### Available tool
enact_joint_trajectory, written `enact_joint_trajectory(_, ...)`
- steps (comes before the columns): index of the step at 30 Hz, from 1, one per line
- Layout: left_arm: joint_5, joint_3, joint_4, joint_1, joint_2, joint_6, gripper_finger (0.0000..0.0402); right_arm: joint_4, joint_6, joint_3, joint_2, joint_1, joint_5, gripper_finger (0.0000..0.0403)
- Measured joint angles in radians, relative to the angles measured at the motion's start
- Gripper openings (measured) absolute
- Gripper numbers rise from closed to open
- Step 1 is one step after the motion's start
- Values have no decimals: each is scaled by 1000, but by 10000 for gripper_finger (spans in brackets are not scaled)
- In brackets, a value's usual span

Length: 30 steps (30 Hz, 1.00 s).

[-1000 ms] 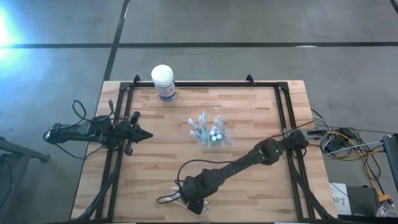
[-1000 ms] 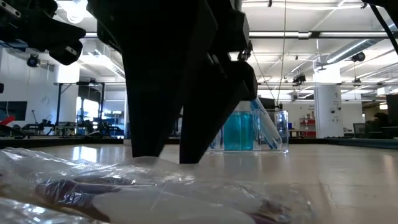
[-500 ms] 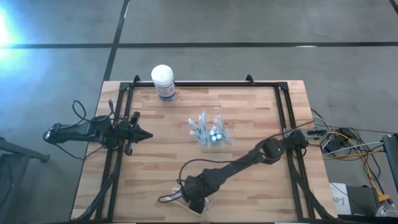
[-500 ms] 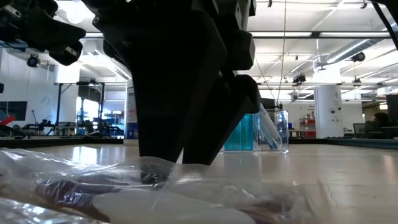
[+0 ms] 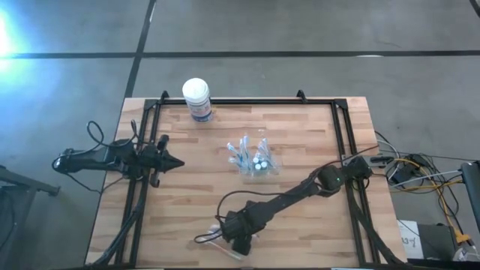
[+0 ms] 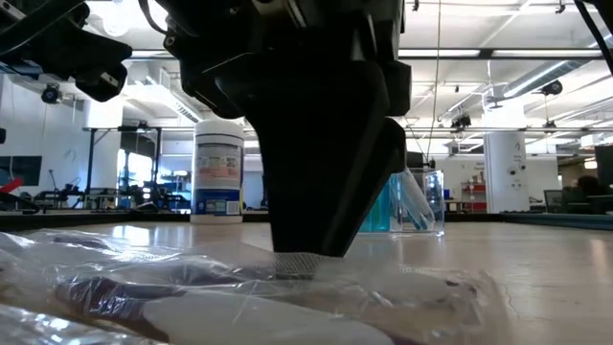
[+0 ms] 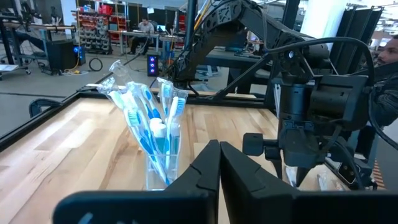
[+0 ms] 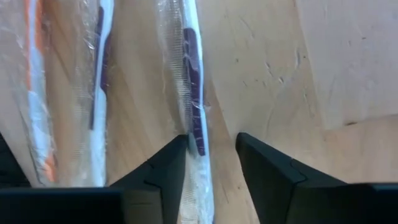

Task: Pick & Place toothbrushing station
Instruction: Put the purple toothbrush into the transparent organizer

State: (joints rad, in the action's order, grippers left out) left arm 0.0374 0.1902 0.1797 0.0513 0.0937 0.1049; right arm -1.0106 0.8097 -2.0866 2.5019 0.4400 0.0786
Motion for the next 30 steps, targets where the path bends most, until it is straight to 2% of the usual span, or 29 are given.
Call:
enact_joint_trajectory(3,0,0,0,0,0,0,7,-7,-30,3,0,0,-3,116)
enact_joint_trajectory(8,0,0,0,0,0,2,10,-25,-72,-7,-1,-2,-3,27)
enact_joint_trajectory(12,0,-8,0,0,0,15,17,-26,-95,-18,-21,-3,-25,23)
enact_joint_trajectory(17,0,-21,2,0,1,30,14,-38,-166,-14,-72,-1,-122,18)
enact_joint_trajectory(24,1,-23,-7,0,1,74,10,57,-312,4,-236,7,-266,15)
enact_joint_trajectory(30,1,-23,-8,0,1,110,16,157,-417,127,-427,14,-397,14)
